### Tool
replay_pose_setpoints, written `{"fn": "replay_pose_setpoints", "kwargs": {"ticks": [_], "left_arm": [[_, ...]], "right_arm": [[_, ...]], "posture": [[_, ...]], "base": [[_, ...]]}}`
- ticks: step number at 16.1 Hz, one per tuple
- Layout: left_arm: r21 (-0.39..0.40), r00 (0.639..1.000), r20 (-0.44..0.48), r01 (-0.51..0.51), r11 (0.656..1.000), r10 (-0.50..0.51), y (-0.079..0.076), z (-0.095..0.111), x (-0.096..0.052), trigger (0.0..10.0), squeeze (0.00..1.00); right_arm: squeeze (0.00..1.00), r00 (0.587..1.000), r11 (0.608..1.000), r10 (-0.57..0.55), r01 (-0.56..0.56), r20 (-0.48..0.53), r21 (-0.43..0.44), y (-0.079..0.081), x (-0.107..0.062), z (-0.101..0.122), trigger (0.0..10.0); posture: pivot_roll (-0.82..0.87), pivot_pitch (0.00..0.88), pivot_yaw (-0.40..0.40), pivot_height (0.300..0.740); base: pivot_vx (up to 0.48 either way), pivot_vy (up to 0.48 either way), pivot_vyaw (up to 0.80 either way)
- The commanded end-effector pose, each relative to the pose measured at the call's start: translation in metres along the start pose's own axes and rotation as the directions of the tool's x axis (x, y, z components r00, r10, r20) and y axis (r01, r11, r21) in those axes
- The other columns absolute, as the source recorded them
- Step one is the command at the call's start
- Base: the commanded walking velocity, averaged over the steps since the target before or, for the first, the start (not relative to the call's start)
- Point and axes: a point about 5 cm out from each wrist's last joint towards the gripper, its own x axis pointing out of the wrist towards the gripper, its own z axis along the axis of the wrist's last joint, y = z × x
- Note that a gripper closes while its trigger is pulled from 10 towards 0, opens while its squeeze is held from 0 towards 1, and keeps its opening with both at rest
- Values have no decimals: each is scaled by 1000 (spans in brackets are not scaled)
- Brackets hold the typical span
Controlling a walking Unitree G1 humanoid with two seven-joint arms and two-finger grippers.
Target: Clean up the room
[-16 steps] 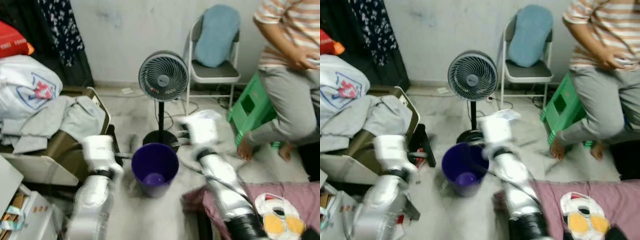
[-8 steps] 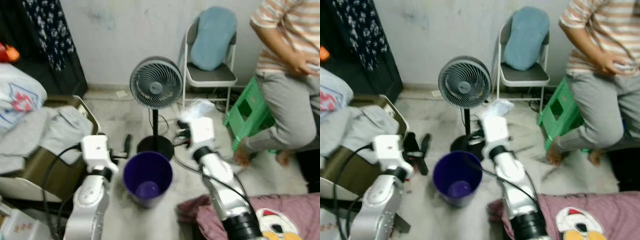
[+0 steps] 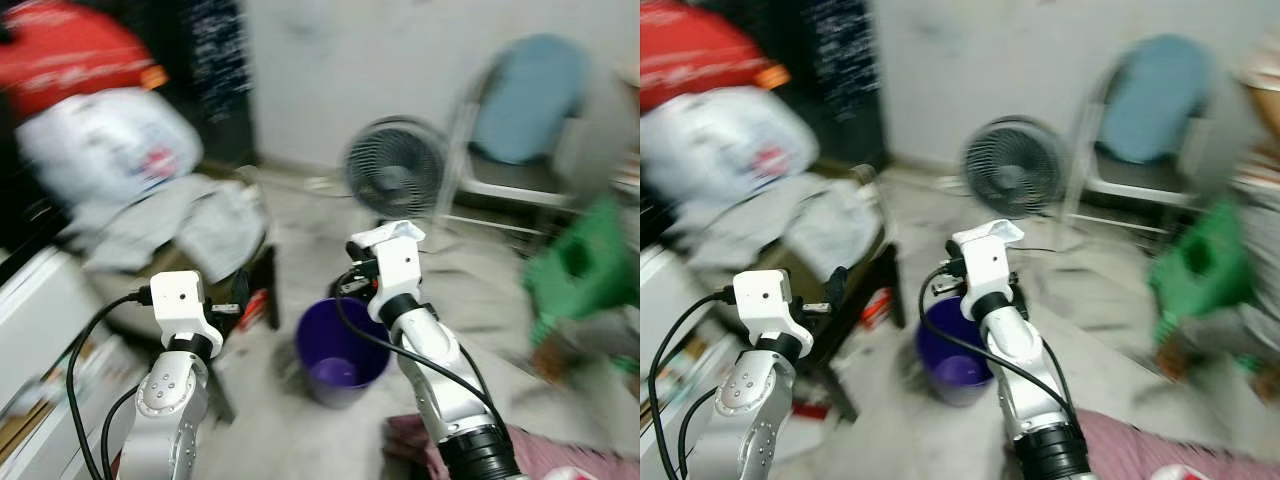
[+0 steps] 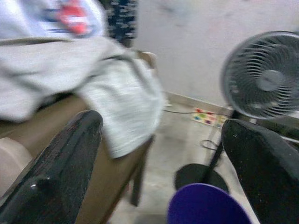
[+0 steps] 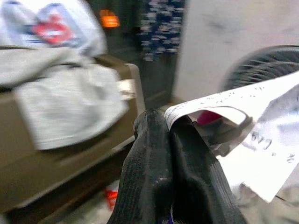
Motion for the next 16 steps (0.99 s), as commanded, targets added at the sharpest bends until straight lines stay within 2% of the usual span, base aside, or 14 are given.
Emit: {"fn": "replay_pose_setpoints", "kwargs": {"ticks": [1, 3, 16], "left_arm": [[-3, 1000, 3, 28, 1000, -28, -4, 1, 0, 10000, 0], [-10, 997, 13, 78, 997, -78, -10, 1, -1, 10000, 0], [-17, 996, 11, 88, 996, -87, -11, 2, 0, 10000, 0]], "right_arm": [[0, 1000, 1000, 2, -2, 9, 0, -1, 2, 3, 10000], [0, 1000, 1000, -5, 5, 0, 4, -2, 2, 1, 10000], [0, 999, 1000, -18, 18, -31, 8, -3, 2, -5, 10000]], "posture": [[20, 23, -21, 740], [21, 22, -23, 740], [20, 31, -21, 740]], "base": [[0, 0, 0], [287, 0, 0], [363, 0, 0]]}}
